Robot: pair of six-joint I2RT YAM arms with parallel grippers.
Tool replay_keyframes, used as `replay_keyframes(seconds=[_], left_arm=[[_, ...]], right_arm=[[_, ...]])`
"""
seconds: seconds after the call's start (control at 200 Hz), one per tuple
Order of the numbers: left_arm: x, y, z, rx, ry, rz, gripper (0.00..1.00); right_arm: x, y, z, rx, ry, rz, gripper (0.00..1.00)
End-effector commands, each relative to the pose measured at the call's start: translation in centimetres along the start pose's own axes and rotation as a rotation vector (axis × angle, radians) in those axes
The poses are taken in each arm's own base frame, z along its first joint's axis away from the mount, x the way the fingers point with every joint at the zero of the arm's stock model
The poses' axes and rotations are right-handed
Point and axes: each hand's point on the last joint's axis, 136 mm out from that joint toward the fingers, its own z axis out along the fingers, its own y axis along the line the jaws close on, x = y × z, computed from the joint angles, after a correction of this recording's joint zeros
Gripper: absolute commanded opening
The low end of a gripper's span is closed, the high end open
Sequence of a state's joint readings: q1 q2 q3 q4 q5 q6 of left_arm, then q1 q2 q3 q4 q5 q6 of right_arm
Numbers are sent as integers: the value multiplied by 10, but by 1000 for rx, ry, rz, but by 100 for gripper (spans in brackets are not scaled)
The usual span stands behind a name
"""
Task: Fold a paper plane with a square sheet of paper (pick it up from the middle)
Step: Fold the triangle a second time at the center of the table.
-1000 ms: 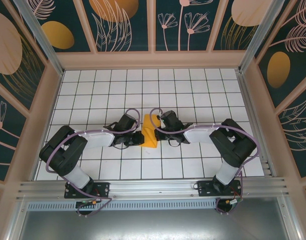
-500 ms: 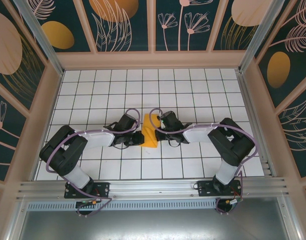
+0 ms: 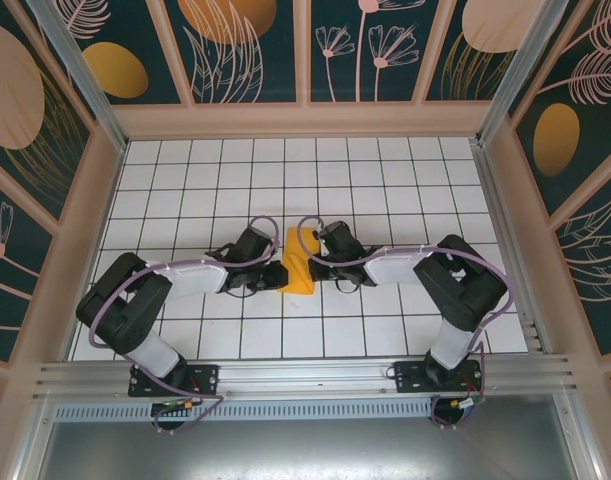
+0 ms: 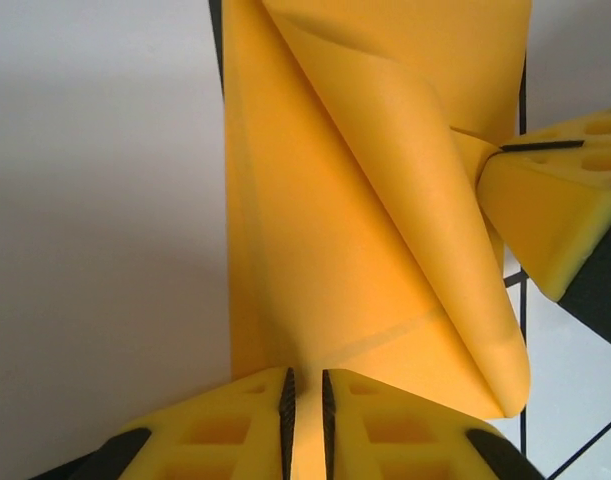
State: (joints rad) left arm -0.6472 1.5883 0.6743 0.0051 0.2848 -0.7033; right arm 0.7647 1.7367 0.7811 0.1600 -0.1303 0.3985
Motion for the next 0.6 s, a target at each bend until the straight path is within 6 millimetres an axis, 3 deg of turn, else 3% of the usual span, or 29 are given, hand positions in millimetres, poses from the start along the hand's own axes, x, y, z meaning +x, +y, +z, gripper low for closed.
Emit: replay_keyframes(seconds=[0.0,0.105,0.22,0.355,0.445,0.595], left_arm=[[-26,-14,-25,2,-113,-1,23],[-48,-30,-48,44,-228,-16,23],[-64,-50,-58,139,-282,-29,20],[-73,-65,-49,277,-264,-80,13],[-74,-69,-38,351,-238,-109,0],[-73,-74,-24,446,-203,-142,0]], right_arm=[[5,-11,4,39,16,10,0],[6,-12,4,41,15,11,0],[7,-13,4,42,17,13,0],[9,-13,6,39,20,18,0],[10,-13,7,38,21,20,0],[12,-15,7,42,21,22,0]])
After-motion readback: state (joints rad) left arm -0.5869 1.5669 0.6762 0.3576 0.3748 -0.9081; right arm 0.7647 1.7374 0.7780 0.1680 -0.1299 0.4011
